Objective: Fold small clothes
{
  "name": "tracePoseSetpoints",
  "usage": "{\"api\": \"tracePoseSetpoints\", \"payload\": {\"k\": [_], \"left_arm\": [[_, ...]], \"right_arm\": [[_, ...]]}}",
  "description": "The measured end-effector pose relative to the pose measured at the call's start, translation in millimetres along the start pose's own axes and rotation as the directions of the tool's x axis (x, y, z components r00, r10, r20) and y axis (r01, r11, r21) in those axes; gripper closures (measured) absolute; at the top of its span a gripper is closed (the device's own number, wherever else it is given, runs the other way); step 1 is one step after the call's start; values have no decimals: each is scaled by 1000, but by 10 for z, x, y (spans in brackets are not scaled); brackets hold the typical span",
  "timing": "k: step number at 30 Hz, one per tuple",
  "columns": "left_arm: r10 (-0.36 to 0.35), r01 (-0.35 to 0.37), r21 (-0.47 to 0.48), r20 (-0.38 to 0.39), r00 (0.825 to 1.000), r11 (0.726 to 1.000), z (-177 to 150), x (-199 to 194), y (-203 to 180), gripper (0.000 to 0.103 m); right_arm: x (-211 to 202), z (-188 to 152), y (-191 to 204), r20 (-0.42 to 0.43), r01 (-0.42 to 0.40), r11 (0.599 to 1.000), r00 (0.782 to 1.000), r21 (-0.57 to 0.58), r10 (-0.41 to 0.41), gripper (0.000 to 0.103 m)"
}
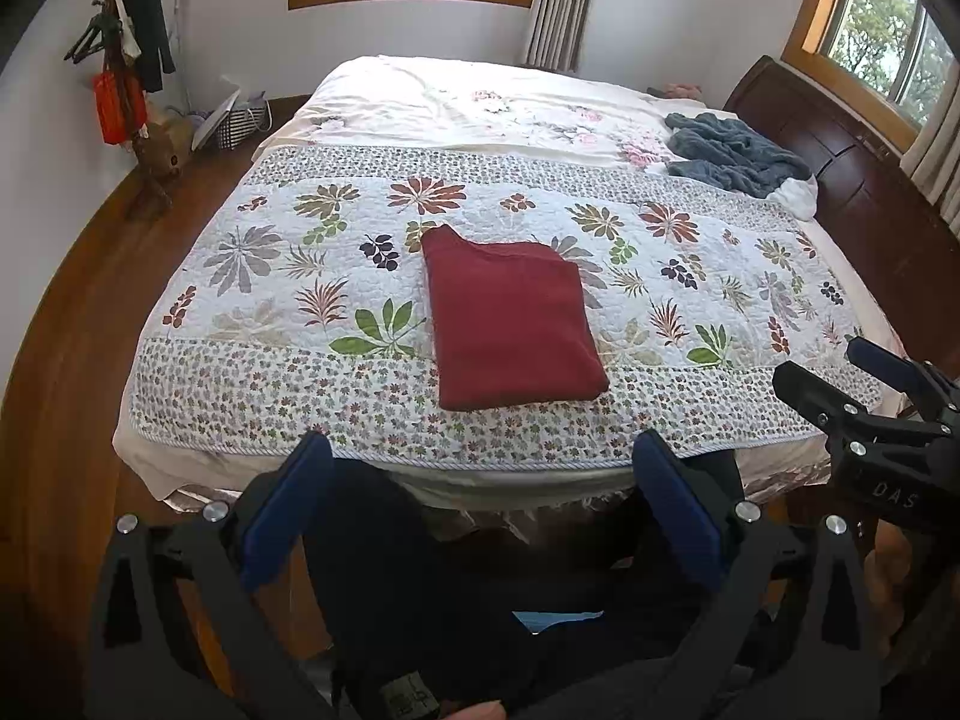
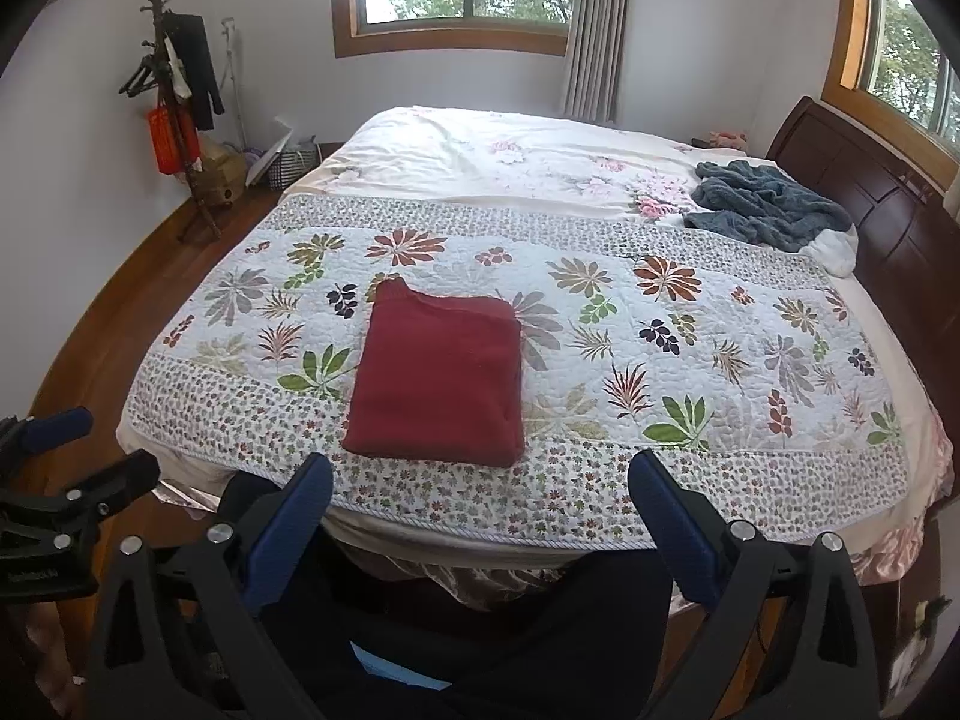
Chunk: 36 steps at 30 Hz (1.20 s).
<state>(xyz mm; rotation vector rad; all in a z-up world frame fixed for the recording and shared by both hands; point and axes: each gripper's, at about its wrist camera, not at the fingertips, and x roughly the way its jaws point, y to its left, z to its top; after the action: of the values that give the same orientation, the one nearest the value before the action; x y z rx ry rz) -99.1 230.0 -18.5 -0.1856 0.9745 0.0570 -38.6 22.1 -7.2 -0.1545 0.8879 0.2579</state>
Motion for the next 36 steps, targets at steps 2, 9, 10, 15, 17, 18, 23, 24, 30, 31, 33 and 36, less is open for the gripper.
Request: {"api": "tracePoseSetpoints", "payload": {"k": [2,9,10,15,17,18,23,24,30,31,33,36], "left_arm": [[0,0,0,0,1000,1000,-3,-2,-8,4],[-1,1,0,-3,1000,1000,-6,15,-17,4],[-2,2,2,-5,1000,1000,-4,27,-13,4],[-2,2,2,-9,1000,1000,-1,51,-10,4],[-2,2,5,-8,1000,1000,8,56,-5,4],[-2,2,5,-9,1000,1000,20,61,5,4],[-2,2,6,-11,1000,1000,26,79,15,4],[-4,4,7,-12,1000,1000,34,86,20,4],[-3,4,8,-12,1000,1000,36,83,19,4],[-4,4,10,-11,1000,1000,44,89,22,4],[-3,3,12,-10,1000,1000,47,97,21,3],[-3,3,12,-10,1000,1000,56,95,18,4]], "right_arm": [[11,0,-4,-1,1,1000,1000,0,-1,4],[45,-12,-25,-5,1,1000,1000,2,-1,4],[52,-12,-28,-5,1,1000,1000,2,-1,4],[63,-16,-38,-5,3,1000,1000,2,-3,4],[65,-14,-38,-5,3,1000,1000,1,-3,4],[68,-15,-38,-6,3,1000,1000,1,-3,4],[64,-12,-36,-6,3,1000,1000,1,-3,4],[63,-11,-36,-6,2,1000,1000,1,-2,4],[65,-6,-43,-5,4,1000,1000,2,-4,4],[69,-4,-44,-5,5,1000,1000,2,-5,4],[78,0,-52,-3,5,1000,1000,4,-5,4],[96,-7,-45,0,7,1000,1000,7,-7,4]]}}
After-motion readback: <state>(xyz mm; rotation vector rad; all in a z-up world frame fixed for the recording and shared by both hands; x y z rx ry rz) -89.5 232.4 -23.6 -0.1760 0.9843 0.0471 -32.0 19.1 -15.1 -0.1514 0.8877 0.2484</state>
